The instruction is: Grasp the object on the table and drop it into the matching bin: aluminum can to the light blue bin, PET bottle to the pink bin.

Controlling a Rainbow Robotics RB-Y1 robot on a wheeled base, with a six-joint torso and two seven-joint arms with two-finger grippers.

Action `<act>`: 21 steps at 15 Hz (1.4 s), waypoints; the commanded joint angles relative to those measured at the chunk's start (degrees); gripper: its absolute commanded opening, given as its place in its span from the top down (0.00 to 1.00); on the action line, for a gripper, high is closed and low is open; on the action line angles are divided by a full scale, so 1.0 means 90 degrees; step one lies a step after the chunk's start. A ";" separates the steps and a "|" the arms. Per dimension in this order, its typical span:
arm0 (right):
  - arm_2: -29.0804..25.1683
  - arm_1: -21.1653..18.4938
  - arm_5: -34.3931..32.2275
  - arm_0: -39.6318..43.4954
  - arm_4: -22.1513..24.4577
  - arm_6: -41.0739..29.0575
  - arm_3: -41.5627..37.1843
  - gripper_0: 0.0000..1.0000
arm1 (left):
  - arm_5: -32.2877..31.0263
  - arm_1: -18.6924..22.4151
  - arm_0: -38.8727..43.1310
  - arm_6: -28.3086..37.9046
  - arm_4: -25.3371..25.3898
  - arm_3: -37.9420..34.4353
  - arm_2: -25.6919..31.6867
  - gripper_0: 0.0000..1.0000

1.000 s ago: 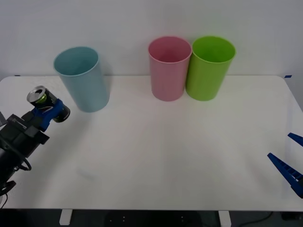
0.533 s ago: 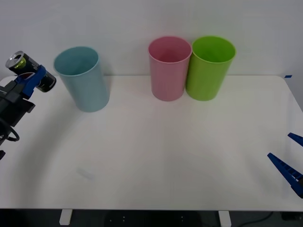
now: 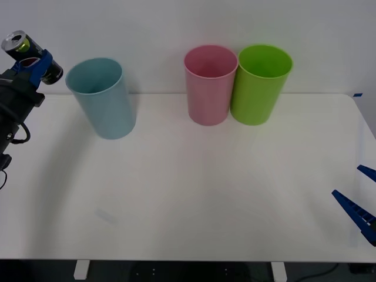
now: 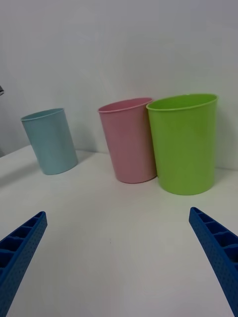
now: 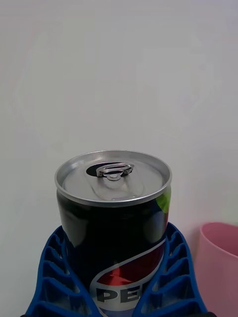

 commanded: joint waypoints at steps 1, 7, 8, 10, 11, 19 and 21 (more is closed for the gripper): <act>0.0000 0.0000 0.0000 0.0000 0.0000 0.0000 0.0000 0.00 | 0.0090 0.0008 -0.0556 -0.0091 -0.0451 0.0550 -0.0008 1.00; 0.0000 0.0000 0.0000 0.0000 0.0000 0.0000 0.0000 0.00 | 0.0022 0.0018 -0.1709 -0.0325 -0.1437 0.1878 -0.0067 1.00; 0.0000 0.0000 0.0000 0.0000 0.0000 0.0000 0.0000 0.00 | 0.0002 0.0018 -0.1865 -0.0355 -0.1564 0.2073 -0.0077 1.00; 0.0000 0.0000 0.0000 0.0000 0.0000 0.0000 0.0000 0.00 | -0.0027 0.0018 -0.2265 -0.0403 -0.1867 0.2523 -0.0106 1.00; 0.0000 0.0000 0.0000 0.0000 0.0000 0.0000 0.0000 0.00 | -0.0047 0.0018 -0.2431 -0.0413 -0.2004 0.2728 -0.0106 1.00; 0.0000 0.0000 0.0000 0.0000 0.0000 0.0000 0.0000 0.00 | -0.0047 0.0008 -0.2998 -0.0442 -0.2384 0.3363 -0.0253 1.00; 0.0000 0.0000 0.0000 0.0000 0.0000 0.0000 0.0000 0.00 | -0.0047 0.0008 -0.2998 -0.0452 -0.2384 0.3363 -0.0243 0.89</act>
